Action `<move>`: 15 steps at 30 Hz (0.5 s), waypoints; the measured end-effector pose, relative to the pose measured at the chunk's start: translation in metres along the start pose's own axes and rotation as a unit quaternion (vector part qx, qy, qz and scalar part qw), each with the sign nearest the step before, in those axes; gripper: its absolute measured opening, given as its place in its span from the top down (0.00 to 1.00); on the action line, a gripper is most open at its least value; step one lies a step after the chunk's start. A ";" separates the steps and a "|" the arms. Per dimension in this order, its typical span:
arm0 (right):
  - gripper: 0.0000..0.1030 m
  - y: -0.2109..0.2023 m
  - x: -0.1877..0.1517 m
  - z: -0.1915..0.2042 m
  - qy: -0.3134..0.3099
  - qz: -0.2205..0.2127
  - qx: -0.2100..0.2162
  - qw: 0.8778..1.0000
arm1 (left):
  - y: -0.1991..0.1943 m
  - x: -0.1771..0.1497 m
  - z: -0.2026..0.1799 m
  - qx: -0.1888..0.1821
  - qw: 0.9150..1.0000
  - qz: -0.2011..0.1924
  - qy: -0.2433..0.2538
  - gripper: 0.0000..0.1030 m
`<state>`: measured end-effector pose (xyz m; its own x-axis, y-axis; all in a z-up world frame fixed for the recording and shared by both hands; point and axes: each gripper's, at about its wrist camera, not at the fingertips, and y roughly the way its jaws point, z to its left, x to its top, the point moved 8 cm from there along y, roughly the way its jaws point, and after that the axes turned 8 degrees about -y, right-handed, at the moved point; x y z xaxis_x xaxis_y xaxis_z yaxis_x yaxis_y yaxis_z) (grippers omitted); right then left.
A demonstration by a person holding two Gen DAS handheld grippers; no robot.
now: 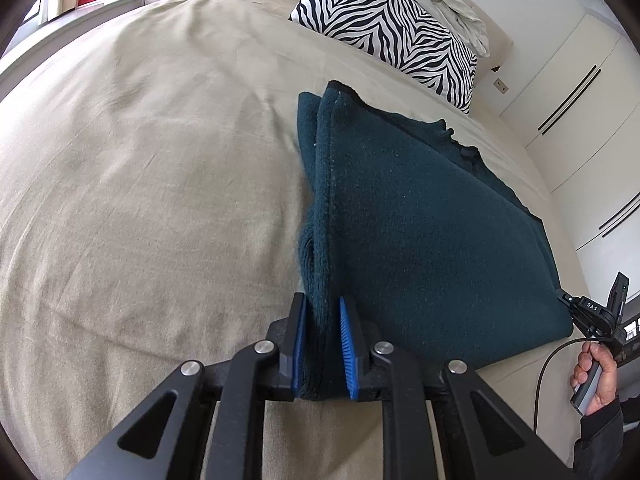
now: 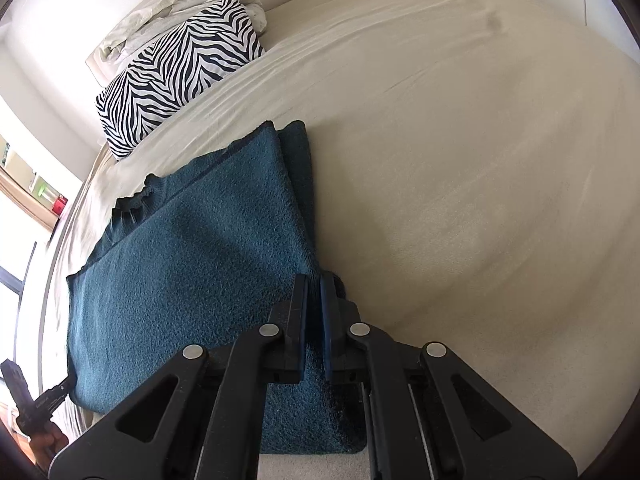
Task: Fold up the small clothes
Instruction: 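Open both grippers and release the folded hem onto the sweater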
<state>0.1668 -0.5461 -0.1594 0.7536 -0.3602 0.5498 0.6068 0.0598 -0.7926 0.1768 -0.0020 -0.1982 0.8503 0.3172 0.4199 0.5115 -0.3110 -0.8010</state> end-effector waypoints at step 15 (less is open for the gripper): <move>0.51 -0.045 0.004 0.128 -0.006 -0.020 0.207 0.978 | 0.000 0.022 -0.085 0.046 0.991 -0.054 0.109 0.71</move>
<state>0.1750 -0.4310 -0.0878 0.7279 -0.3599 0.5836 0.6850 0.4188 -0.5961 0.2062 -0.0707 -0.1523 0.8024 0.1396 0.5802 0.5967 -0.1989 -0.7774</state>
